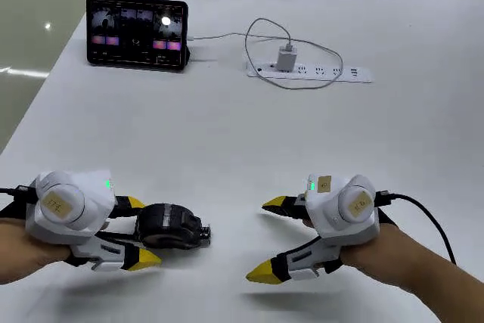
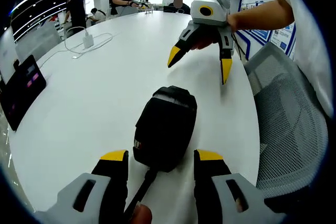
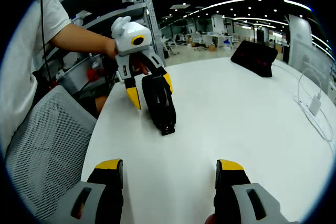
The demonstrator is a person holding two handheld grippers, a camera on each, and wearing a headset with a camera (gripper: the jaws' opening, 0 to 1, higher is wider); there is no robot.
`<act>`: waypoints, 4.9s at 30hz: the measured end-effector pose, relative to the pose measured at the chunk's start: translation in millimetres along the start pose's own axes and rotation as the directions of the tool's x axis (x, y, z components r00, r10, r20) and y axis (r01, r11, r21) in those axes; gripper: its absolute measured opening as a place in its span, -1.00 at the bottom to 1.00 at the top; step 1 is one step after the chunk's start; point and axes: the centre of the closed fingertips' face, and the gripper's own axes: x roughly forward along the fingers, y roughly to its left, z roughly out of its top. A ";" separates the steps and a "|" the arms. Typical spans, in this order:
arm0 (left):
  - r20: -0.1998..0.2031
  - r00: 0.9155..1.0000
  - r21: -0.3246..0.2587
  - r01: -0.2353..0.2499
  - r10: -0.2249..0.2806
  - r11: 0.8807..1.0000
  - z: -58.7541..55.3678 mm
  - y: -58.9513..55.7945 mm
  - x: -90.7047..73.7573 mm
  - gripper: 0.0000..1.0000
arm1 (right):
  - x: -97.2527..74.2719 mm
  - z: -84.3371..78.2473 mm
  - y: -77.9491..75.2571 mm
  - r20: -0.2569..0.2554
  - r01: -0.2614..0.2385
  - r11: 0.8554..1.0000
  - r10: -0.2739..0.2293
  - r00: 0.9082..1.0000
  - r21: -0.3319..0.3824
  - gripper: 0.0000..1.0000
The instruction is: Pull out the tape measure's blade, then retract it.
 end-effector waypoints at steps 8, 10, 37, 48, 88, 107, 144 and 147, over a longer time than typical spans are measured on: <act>-0.008 1.000 0.015 0.008 -0.008 1.000 -0.6 -0.6 2.4 -0.19 | 6.3 4.1 1.1 0.010 -0.009 1.000 0.010 1.000 -0.004 0.40; -0.011 1.000 0.015 0.010 -0.010 1.000 -1.0 -0.2 3.3 -0.20 | 8.1 4.1 1.2 0.011 -0.012 1.000 0.012 1.000 -0.006 0.40; -0.028 0.999 0.062 0.020 -0.018 0.998 0.1 4.2 9.1 -0.44 | 28.0 12.0 4.4 0.022 -0.040 0.998 0.041 0.999 -0.051 0.21; -0.043 0.999 0.071 0.024 -0.021 0.997 -1.3 3.9 9.6 -0.45 | 41.1 16.8 3.9 0.022 -0.054 0.995 0.056 0.998 -0.085 0.00; -0.064 0.998 0.082 0.025 -0.020 0.996 -3.3 3.6 8.6 -0.45 | 70.0 31.4 2.8 0.052 -0.062 0.988 0.070 0.996 -0.143 -0.52; -0.068 0.997 0.093 0.032 -0.025 0.995 -3.0 3.3 8.9 -0.45 | 73.6 29.2 6.0 0.045 -0.078 0.976 0.088 0.995 -0.202 -0.76; -0.093 0.995 0.127 0.034 -0.022 0.991 -4.4 3.8 8.9 -0.48 | 69.8 27.0 6.0 0.045 -0.039 0.980 0.049 0.998 -0.194 -0.81; -0.094 0.995 0.129 0.034 -0.022 0.991 -4.2 3.6 8.8 -0.48 | 68.1 25.5 6.4 0.047 -0.037 0.981 0.046 0.998 -0.190 -0.81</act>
